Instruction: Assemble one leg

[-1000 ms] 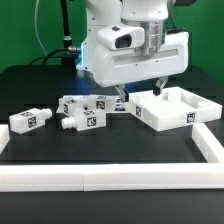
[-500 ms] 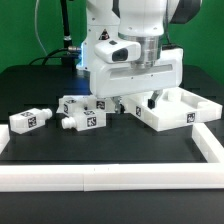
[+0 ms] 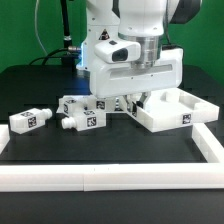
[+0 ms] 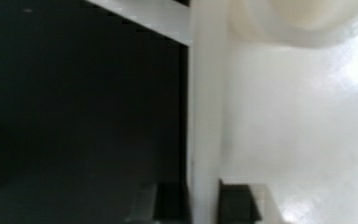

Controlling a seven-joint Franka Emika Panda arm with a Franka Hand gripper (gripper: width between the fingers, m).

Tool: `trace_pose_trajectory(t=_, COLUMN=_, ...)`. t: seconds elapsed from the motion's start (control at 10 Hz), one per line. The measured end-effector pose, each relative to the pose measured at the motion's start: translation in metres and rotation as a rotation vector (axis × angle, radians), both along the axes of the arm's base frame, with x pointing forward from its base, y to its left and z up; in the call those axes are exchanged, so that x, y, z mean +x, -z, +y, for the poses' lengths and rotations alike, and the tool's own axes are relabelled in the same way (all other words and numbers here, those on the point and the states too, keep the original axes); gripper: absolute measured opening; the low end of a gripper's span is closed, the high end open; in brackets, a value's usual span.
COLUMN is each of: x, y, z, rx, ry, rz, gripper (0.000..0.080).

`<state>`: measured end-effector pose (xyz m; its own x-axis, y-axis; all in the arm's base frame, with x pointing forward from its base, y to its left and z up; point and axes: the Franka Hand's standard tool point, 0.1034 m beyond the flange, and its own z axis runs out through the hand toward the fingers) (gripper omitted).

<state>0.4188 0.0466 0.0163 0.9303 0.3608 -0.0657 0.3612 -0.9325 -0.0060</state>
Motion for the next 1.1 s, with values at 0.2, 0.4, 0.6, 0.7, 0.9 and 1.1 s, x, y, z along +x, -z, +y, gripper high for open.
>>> trace_pose_trajectory(t=0.2, x=-0.001, y=-0.002, z=-0.003, rx=0.004, ry=0.012, rz=0.014, gripper=0.0051)
trace_pose_trajectory(t=0.4, x=0.0, y=-0.028, z=-0.015, rx=0.03, ry=0.098, rz=0.083, gripper=0.0051)
trace_pose_trajectory(t=0.6, x=0.007, y=-0.058, z=-0.006, rx=0.048, ry=0.213, rz=0.143, gripper=0.0051)
trace_pose_trajectory(t=0.7, x=0.013, y=-0.064, z=-0.011, rx=0.052, ry=0.249, rz=0.15, gripper=0.0051)
trace_pose_trajectory(t=0.9, x=0.025, y=-0.069, z=-0.023, rx=0.049, ry=0.306, rz=0.144, gripper=0.0051)
trace_pose_trajectory(t=1.1, x=0.027, y=-0.067, z=-0.025, rx=0.048, ry=0.291, rz=0.133, gripper=0.0051)
